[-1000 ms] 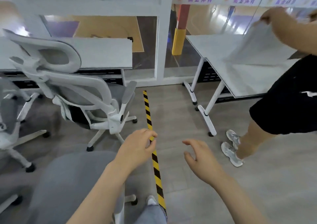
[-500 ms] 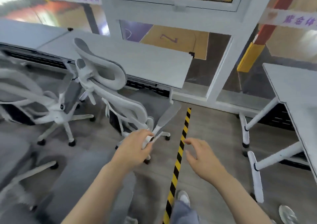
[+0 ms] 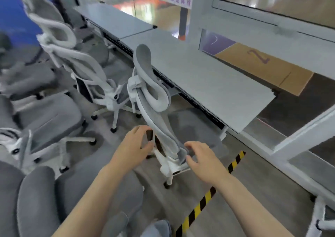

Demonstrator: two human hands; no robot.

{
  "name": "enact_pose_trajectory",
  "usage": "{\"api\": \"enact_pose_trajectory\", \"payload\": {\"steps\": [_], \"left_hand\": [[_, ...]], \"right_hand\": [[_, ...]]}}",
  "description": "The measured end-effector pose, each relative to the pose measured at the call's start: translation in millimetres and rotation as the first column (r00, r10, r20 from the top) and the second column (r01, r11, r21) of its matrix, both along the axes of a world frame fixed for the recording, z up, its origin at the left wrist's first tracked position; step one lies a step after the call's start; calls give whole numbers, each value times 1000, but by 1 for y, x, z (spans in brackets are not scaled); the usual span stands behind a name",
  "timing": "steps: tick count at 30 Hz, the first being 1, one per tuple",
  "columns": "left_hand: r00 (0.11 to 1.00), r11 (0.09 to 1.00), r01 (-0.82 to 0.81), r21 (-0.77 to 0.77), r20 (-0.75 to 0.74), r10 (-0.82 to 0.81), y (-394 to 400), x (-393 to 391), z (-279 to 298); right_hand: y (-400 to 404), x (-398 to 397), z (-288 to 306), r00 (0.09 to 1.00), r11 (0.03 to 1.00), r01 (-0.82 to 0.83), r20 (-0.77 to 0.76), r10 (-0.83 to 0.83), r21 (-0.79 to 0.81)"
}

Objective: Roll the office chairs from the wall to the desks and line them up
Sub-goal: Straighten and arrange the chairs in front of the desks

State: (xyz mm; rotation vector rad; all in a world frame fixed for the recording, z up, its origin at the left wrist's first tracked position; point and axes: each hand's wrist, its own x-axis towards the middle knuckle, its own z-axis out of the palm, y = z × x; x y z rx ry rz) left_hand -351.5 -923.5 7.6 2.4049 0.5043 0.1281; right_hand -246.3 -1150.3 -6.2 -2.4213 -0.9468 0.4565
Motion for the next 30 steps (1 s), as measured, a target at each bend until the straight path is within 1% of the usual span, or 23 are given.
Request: {"api": "enact_pose_trajectory", "payload": {"steps": [3, 5, 9, 11, 13, 15, 18, 21, 24, 25, 26, 28, 30], "left_hand": [[998, 998, -61, 20, 5, 61, 23, 20, 5], [996, 996, -84, 24, 10, 83, 40, 36, 9], [995, 995, -93, 39, 52, 91, 80, 75, 17], [993, 992, -116, 52, 37, 114, 102, 97, 19], [992, 988, -126, 88, 18, 124, 124, 121, 19], [994, 984, -100, 146, -25, 104, 143, 145, 17], [993, 978, -49, 204, -93, 69, 158, 172, 13], [997, 976, -66, 208, -32, 75, 162, 182, 4], [987, 967, -150, 207, 87, 135, 162, 183, -9], [983, 960, -176, 220, 97, 158, 162, 187, -11], [980, 953, -196, 232, 76, 183, 162, 190, -10], [976, 955, -207, 212, -16, 216, 166, 198, -7], [974, 964, -197, 179, -77, 213, 170, 197, -4]], "right_hand": [[37, 27, 7, 998, 998, -62, 18, 62, -17], [63, 41, 8, 996, 995, -86, -2, 86, -42], [111, 64, 3, 987, 990, -105, -134, 92, -93], [128, 69, 2, 974, 979, -145, -192, 117, -141], [143, 73, 0, 967, 957, -201, -198, 160, -209], [154, 77, -4, 965, 936, -234, -182, 190, -264], [165, 84, -9, 956, 914, -258, -220, 194, -313], [170, 86, -10, 941, 908, -292, -261, 216, -301], [174, 89, -12, 927, 892, -332, -281, 248, -307], [175, 91, -12, 922, 886, -346, -290, 259, -310], [175, 91, -12, 916, 882, -360, -297, 270, -306], [173, 92, -13, 908, 877, -377, -308, 285, -298], [171, 92, -12, 900, 870, -394, -314, 300, -297]]}}
